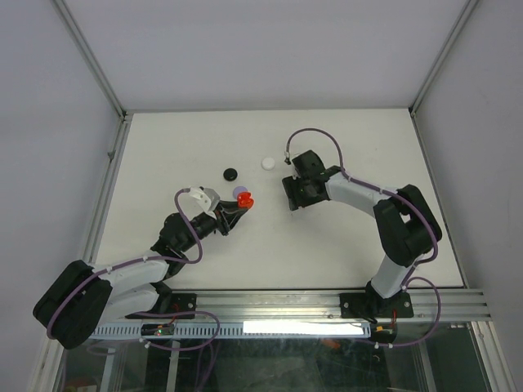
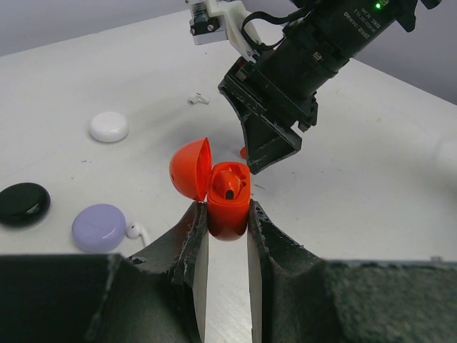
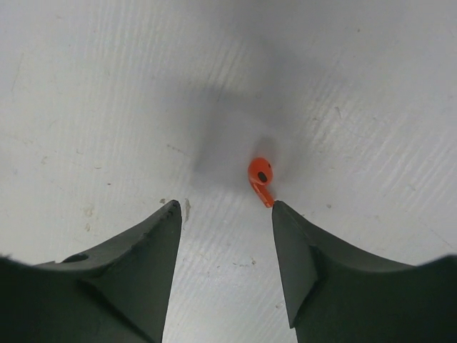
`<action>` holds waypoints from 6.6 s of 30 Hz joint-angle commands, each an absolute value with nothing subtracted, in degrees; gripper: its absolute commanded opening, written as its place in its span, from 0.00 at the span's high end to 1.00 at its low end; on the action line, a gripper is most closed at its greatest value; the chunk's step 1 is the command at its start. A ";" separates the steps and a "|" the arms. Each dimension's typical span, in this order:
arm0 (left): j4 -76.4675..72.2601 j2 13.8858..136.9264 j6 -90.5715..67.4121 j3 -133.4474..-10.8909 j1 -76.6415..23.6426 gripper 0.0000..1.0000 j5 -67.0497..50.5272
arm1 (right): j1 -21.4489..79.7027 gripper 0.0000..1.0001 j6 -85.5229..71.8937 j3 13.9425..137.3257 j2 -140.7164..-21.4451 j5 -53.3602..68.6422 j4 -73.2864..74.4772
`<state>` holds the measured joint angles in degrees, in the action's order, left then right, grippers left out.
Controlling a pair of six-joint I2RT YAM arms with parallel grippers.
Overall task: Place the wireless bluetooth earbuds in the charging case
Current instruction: Pick up the earbud from the center of the board, then place the earbud in the charging case, then close the charging case, then place the charging case at the center of the board.
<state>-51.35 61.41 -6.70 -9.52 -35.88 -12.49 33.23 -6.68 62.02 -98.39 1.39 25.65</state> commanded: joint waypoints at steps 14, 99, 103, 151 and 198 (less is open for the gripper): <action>-53.82 59.68 -5.58 -10.46 -35.42 1.00 -14.25 | 33.55 0.61 -9.14 68.36 -102.50 -5.19 25.46; -86.30 60.03 -10.91 -6.28 -35.44 1.00 -24.11 | 58.10 0.79 -30.47 39.91 -62.37 0.59 -32.18; -86.83 59.86 -11.55 -6.34 -35.51 1.00 -23.72 | 58.44 0.79 -30.47 39.34 -63.19 0.59 -33.92; -80.67 57.77 -19.80 -5.37 -35.50 1.00 -29.46 | 52.77 0.11 -23.98 53.85 -64.52 15.95 -4.43; -39.40 104.86 -44.72 -41.29 -40.90 0.95 -30.13 | 49.22 0.14 -17.35 37.30 -47.15 -23.85 3.21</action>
<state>-41.06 100.90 -41.65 -34.96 -38.79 -30.50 48.95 -18.48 38.46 -49.80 -15.14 5.17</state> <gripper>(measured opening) 0.220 0.856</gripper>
